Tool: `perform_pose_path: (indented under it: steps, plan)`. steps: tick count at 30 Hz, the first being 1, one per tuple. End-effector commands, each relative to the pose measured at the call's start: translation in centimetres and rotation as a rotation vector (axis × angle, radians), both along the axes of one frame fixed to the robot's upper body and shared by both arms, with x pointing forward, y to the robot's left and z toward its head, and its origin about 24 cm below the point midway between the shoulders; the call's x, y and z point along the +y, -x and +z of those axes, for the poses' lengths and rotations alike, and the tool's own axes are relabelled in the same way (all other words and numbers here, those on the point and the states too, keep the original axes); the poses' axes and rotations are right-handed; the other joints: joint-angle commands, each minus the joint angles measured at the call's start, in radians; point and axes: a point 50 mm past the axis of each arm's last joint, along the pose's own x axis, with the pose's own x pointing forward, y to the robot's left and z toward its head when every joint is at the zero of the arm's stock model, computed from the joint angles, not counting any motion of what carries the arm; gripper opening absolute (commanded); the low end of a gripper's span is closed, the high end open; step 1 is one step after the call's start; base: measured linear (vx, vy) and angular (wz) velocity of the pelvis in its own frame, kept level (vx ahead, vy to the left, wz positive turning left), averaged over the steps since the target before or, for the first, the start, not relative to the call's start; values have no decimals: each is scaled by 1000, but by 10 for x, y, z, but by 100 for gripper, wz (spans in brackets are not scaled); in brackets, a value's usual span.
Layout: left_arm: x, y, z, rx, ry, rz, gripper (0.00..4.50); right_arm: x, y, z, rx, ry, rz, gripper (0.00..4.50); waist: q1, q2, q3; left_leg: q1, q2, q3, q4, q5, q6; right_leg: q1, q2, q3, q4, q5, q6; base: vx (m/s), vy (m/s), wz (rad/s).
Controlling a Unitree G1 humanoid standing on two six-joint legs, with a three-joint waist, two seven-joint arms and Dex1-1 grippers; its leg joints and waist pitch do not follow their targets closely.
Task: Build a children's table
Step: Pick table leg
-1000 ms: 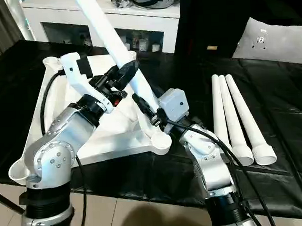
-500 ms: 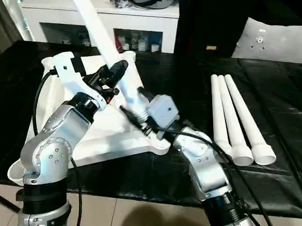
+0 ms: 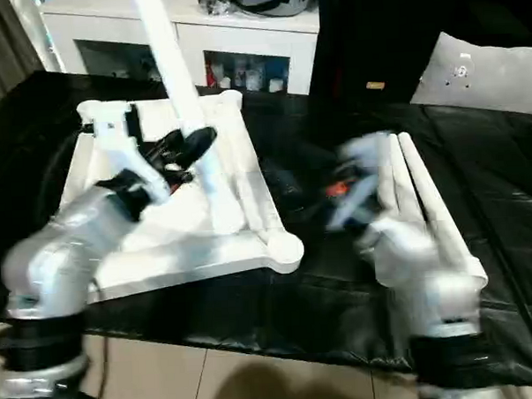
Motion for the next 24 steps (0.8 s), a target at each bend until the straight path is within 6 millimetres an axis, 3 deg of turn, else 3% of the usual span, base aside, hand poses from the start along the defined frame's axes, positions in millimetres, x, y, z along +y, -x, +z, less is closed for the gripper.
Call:
perform_pose_path:
  steps: [1,5,6,8,18,24]
  plan:
    - [-4,3,9,-11,64,-109,188,-8,0,3,29,47,12,450,9,-3,-67,10,76,-29,-54,-29,48,42,-142,70,-78,4,-135,0,0,0]
    - [-5,8,17,-37,89,-211,188,-12,1,6,54,35,8,450,12,-4,-66,9,74,-27,-54,-31,51,42,-142,69,-78,-10,-140,0,0,0]
    - [-5,9,17,-40,87,-226,188,-13,1,7,57,30,9,450,12,-11,-65,11,75,-25,-55,-35,51,40,-141,70,-81,-31,-134,0,0,0]
    - [-7,13,22,-66,77,-313,188,-14,2,12,68,19,29,450,16,-8,-65,13,75,-27,-56,-30,54,40,-142,70,-82,-45,-131,0,0,0]
    - [-15,21,34,-173,-8,-553,188,-1,24,18,69,53,376,450,30,-9,-65,12,77,-25,-56,-29,58,39,-141,70,-84,-70,-100,0,0,0]
    - [-24,26,37,-243,-66,-692,188,4,26,25,69,69,500,450,28,-11,-64,11,77,-23,-56,-26,55,38,-142,69,-85,-94,-92,0,0,0]
